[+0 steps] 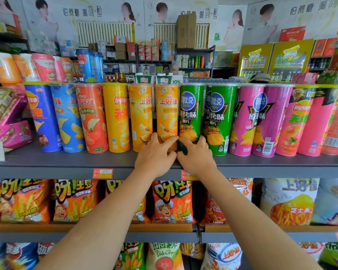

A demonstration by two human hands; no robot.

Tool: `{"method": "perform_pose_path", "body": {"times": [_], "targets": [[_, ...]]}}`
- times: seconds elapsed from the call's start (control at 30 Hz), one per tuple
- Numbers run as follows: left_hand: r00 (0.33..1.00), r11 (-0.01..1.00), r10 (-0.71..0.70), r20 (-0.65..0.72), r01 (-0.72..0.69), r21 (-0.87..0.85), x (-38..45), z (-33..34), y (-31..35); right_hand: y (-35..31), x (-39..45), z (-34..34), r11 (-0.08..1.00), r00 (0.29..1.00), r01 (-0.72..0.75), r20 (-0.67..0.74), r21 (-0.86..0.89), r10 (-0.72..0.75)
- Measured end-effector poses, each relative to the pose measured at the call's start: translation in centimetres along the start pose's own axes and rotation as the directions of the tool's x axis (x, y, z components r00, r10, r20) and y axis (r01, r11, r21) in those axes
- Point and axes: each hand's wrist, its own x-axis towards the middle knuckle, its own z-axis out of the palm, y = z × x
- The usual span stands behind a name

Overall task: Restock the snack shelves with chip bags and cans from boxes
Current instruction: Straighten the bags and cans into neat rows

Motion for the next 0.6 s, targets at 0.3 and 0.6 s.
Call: {"method": "perform_pose_path", "body": {"times": [0.3, 0.6], "targets": [[0.999, 1.000, -0.015, -0.033, 0.015, 0.011, 0.0, 0.4, 0.0, 0.0, 0.0, 0.3, 1.000, 1.000, -0.002, -0.028, 0.016, 0.002], [0.963, 0.996, 0.090, -0.254, -0.093, 0.002, 0.0, 0.9, -0.9, 0.5, -2.9, -0.4, 0.993, 0.955, 0.105, -0.283, 0.056, -0.085]]}}
